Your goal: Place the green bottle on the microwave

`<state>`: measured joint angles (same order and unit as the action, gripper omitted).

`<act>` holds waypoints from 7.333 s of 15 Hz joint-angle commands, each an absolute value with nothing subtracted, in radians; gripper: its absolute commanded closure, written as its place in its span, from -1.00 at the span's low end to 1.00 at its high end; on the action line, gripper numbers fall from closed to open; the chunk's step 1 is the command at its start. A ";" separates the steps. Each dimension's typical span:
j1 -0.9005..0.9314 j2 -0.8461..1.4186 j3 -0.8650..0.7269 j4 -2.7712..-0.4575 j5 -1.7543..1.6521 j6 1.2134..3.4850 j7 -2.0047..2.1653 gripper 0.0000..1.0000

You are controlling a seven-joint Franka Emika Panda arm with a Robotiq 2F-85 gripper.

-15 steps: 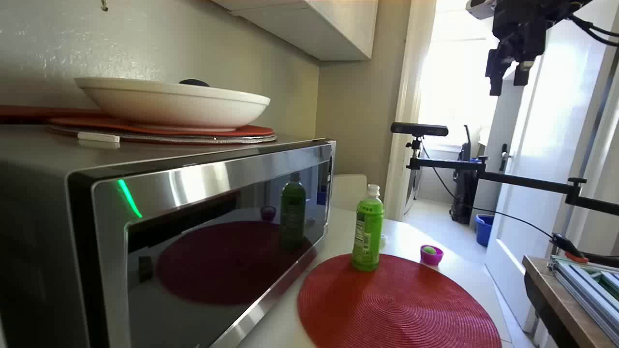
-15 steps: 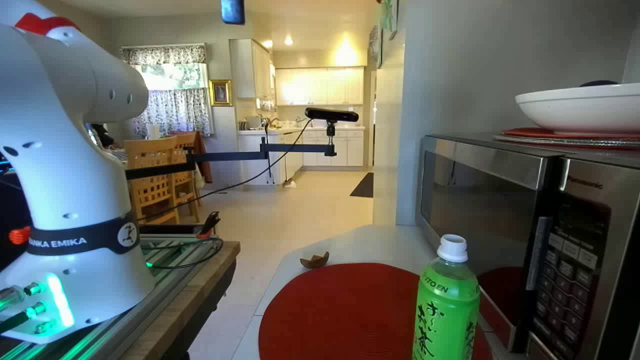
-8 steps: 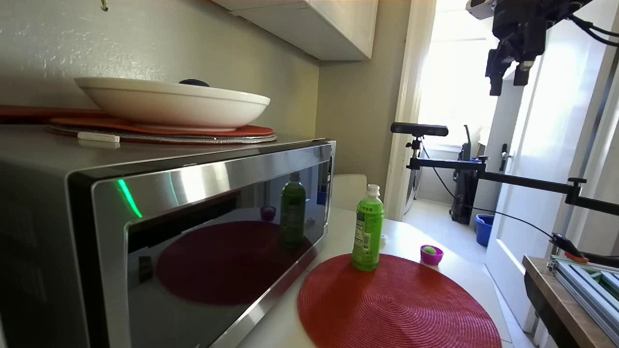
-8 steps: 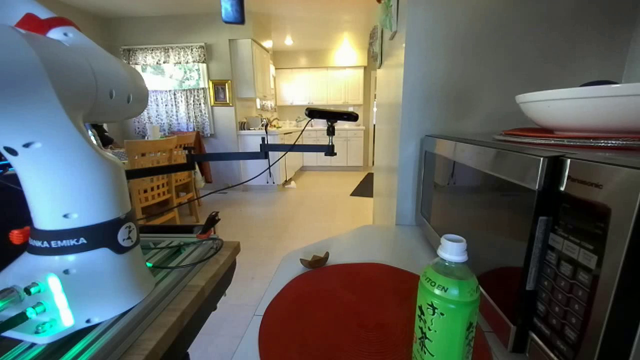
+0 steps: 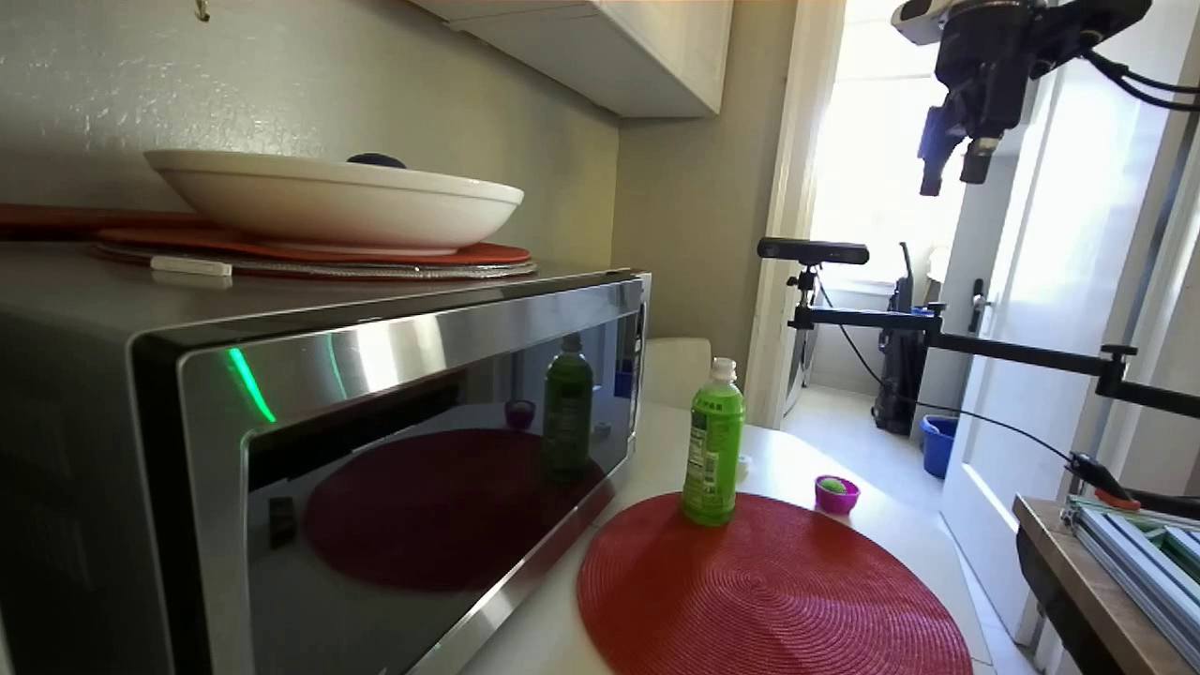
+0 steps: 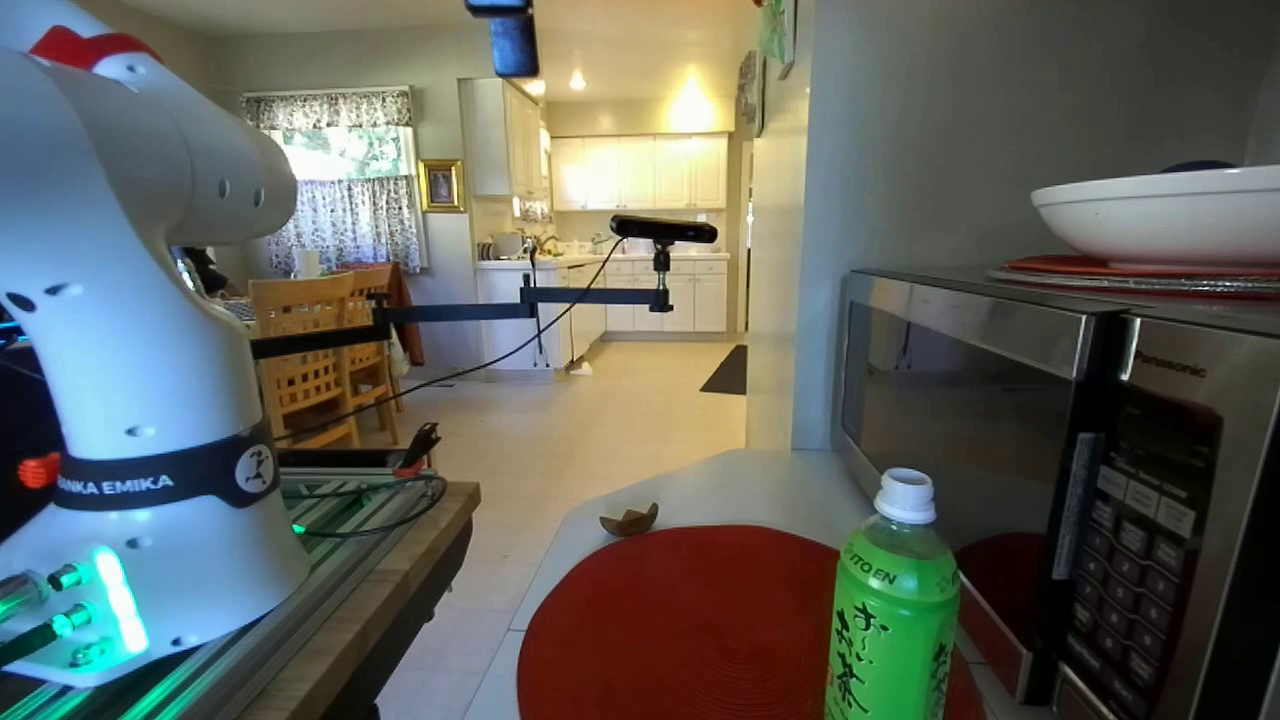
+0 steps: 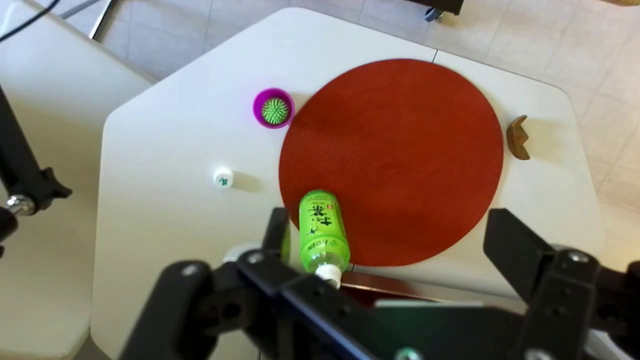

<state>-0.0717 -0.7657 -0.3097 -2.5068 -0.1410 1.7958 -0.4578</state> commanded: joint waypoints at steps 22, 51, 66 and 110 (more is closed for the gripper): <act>-0.086 -0.536 -0.247 -2.777 -0.113 2.618 -0.348 -1.00; -0.044 -0.076 -0.196 -2.778 -0.072 3.188 -0.207 -1.00; -0.061 0.003 -0.136 -2.777 -0.078 3.341 -0.159 -1.00; -0.100 -0.164 -0.118 -2.754 -0.126 3.032 -0.152 -1.00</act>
